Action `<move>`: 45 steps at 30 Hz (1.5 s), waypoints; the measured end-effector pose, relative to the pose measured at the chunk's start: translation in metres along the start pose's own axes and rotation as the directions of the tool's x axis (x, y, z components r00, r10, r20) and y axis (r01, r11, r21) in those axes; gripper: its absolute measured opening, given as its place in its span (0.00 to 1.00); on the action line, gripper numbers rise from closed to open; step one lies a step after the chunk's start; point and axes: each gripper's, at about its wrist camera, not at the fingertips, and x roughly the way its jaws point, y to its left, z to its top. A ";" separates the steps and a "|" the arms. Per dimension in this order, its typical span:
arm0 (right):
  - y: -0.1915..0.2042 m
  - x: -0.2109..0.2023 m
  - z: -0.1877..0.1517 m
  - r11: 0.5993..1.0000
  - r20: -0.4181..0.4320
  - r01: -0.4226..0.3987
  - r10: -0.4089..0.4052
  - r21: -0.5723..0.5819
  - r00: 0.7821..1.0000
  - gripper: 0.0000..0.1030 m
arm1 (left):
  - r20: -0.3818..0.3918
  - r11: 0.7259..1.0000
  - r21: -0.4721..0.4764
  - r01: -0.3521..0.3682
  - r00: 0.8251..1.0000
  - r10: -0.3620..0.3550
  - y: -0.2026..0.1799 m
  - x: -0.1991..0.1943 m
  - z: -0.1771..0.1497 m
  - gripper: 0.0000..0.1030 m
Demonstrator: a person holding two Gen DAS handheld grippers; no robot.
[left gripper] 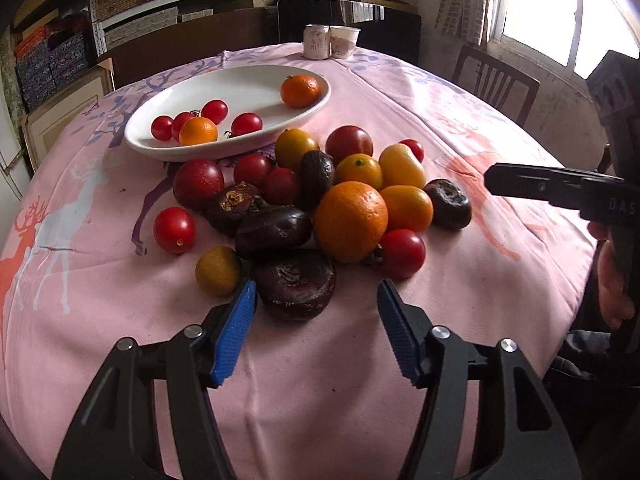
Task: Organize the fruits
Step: 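Grasp a dark purple fruit with each tool from the pile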
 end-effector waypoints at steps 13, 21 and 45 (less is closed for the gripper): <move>0.003 0.000 -0.006 1.000 -0.021 -0.007 0.007 -0.027 1.000 0.47 | 0.009 0.998 -0.060 -0.015 1.000 0.015 0.011 0.006 0.006 0.42; 0.035 0.010 -0.016 0.985 -0.028 0.039 -0.044 -0.171 0.999 0.47 | 0.088 0.996 -0.088 0.000 0.996 0.008 0.021 -0.034 0.003 0.42; 0.008 0.008 0.038 0.998 0.022 0.026 -0.025 -0.063 0.999 0.40 | 0.120 0.989 -0.149 0.017 0.993 0.001 0.056 -0.042 0.026 0.42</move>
